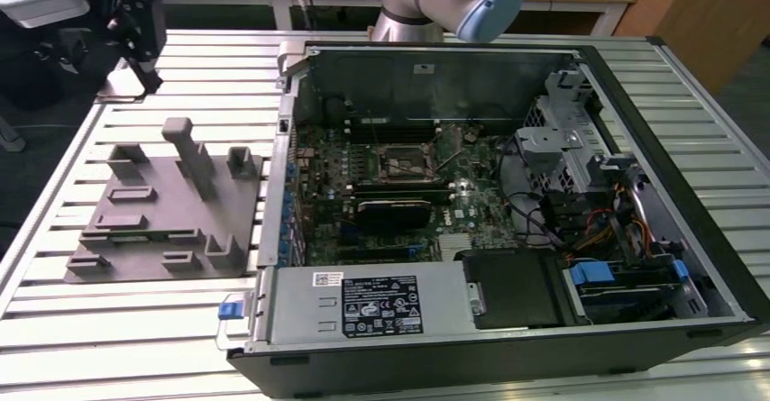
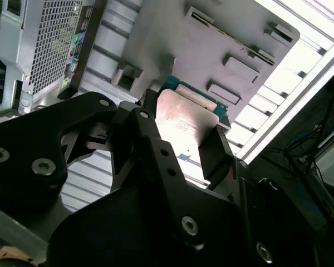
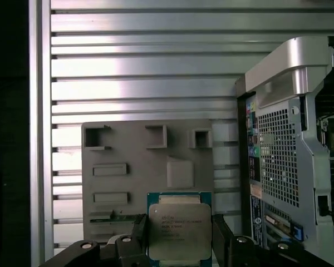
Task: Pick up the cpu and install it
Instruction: 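Pick up the cpu and move it towards the insertion slot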
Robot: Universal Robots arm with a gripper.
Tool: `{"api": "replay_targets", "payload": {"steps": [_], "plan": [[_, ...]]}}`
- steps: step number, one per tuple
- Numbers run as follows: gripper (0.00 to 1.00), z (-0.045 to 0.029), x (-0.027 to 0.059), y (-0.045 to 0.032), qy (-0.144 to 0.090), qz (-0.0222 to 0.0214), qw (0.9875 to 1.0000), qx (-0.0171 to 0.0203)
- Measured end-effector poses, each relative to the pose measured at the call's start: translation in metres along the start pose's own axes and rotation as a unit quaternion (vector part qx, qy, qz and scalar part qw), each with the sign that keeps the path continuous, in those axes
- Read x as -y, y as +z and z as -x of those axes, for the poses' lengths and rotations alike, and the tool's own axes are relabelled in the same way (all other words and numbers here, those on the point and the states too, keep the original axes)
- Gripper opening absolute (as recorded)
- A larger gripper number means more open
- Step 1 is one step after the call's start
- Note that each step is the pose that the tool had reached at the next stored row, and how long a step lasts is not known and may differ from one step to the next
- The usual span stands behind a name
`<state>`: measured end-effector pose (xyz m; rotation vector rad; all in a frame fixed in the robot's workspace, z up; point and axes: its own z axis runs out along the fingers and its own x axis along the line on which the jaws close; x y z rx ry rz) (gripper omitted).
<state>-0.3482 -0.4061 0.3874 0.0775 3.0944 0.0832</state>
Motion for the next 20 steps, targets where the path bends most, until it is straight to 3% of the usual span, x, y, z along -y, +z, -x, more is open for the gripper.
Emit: {"api": "replay_targets", "payload": {"steps": [20], "plan": [[0.54,0.0590,-0.0029,0.0028,0.000,0.0000,1.0000,-0.0002]]}}
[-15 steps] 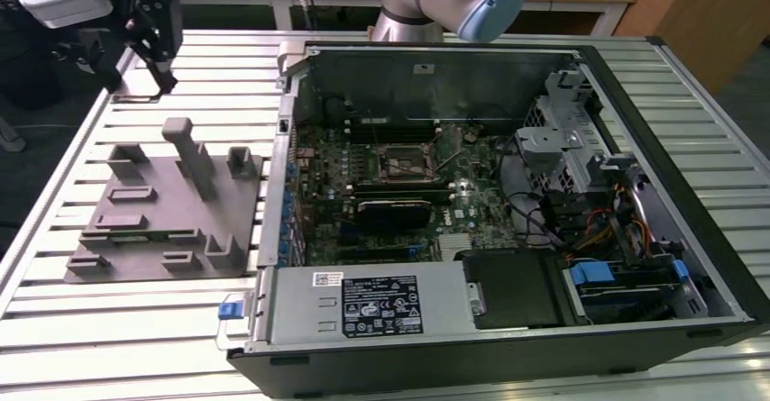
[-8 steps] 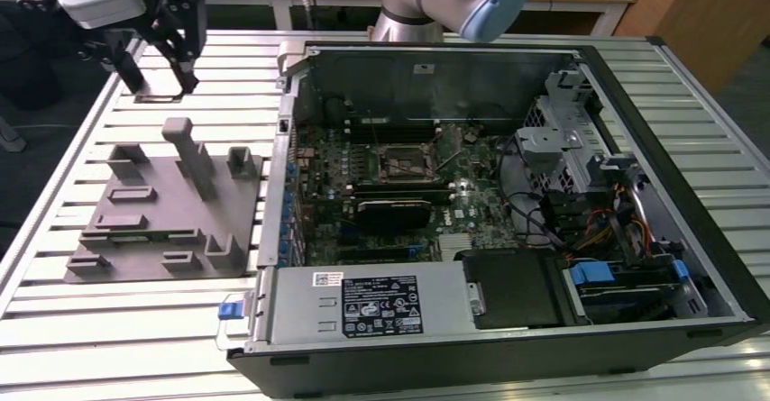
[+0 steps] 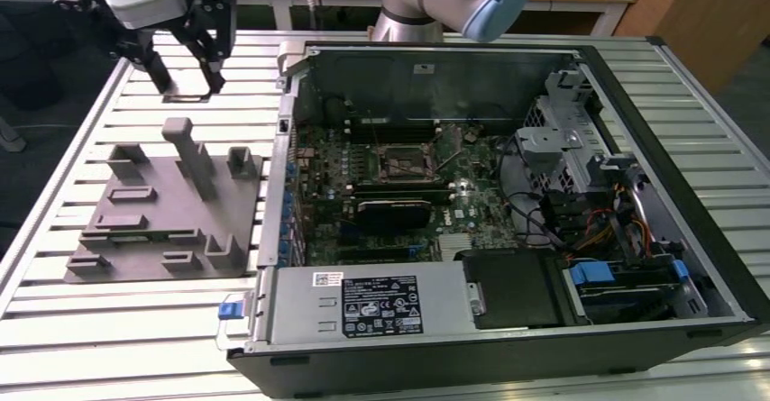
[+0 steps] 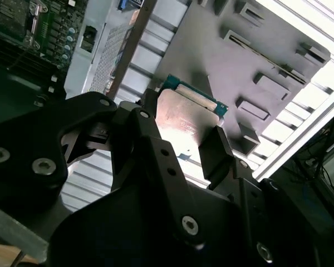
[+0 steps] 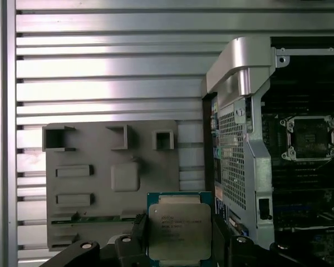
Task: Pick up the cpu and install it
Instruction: 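Pick up the cpu and move it towards the insertion slot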
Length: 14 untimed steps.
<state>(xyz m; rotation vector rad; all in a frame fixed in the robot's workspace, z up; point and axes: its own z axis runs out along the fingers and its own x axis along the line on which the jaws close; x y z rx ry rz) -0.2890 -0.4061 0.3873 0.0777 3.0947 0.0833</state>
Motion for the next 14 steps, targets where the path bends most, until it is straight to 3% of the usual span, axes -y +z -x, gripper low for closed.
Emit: {"api": "replay_targets", "payload": {"steps": [14], "plan": [[0.54,0.0378,-0.0018,0.0017,0.000,0.0000,1.0000,-0.0001]]}}
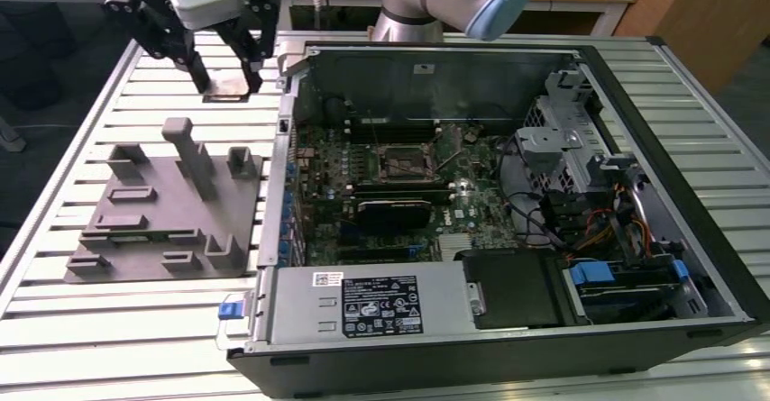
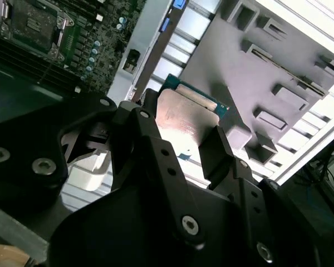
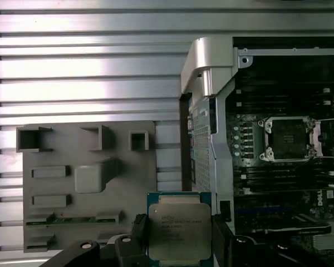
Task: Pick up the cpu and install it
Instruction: 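Pick up the cpu and move it towards the insertion slot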
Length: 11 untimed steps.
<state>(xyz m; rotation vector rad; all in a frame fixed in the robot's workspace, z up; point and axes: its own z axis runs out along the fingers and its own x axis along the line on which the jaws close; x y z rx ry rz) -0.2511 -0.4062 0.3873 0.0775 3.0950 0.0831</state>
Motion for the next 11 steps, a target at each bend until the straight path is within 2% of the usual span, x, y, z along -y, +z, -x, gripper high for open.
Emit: {"api": "replay_targets", "payload": {"steps": [11], "plan": [[0.54,0.0260,-0.0013,0.0012,0.000,0.0000,1.0000,0.0000]]}}
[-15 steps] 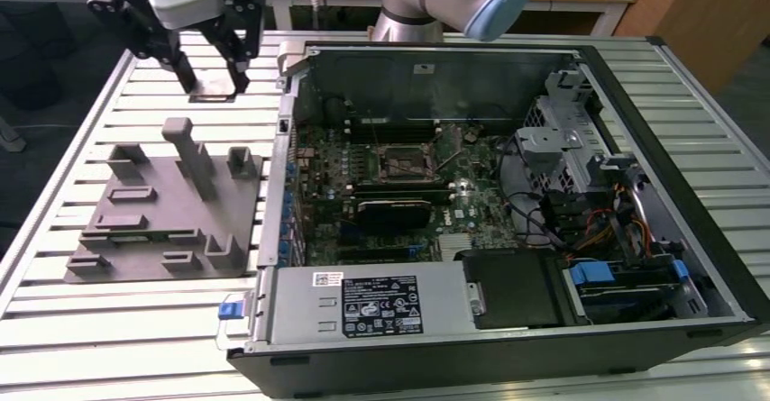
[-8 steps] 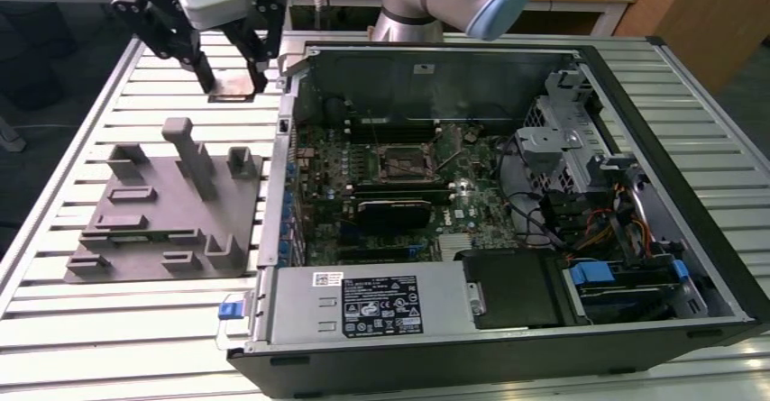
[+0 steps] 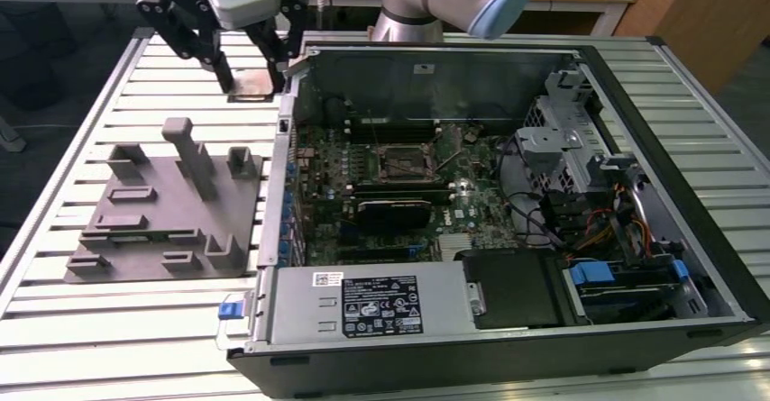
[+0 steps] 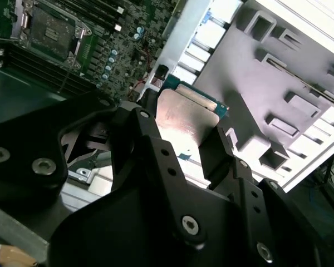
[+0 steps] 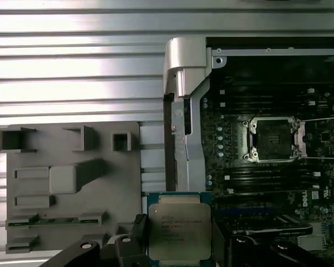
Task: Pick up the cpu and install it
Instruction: 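Pick up the cpu and move it towards the insertion slot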
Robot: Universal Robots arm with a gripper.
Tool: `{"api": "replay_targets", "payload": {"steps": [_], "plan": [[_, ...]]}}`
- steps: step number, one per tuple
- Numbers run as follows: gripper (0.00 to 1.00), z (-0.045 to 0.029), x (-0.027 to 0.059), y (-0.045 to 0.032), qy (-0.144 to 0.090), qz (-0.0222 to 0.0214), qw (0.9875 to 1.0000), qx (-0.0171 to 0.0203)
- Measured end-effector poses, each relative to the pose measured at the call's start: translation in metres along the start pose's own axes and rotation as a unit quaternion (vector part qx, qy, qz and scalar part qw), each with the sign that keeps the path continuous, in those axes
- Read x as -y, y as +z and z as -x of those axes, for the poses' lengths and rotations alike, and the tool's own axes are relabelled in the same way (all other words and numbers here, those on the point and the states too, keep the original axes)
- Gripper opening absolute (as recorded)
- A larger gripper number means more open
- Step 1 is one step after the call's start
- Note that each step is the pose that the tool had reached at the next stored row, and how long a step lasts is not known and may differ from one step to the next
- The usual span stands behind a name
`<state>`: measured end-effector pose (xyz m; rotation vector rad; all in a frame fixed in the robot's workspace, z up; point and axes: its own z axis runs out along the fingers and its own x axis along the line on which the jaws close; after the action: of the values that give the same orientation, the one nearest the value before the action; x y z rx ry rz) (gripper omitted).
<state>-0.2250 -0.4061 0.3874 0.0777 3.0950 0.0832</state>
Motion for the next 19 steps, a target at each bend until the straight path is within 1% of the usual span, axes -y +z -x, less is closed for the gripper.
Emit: {"api": "replay_targets", "payload": {"steps": [12,19], "plan": [[0.54,0.0286,-0.0014,0.0013,0.000,0.0000,1.0000,0.0000],[0.54,0.0436,-0.0021,0.0020,0.000,0.0000,1.0000,0.0000]]}}
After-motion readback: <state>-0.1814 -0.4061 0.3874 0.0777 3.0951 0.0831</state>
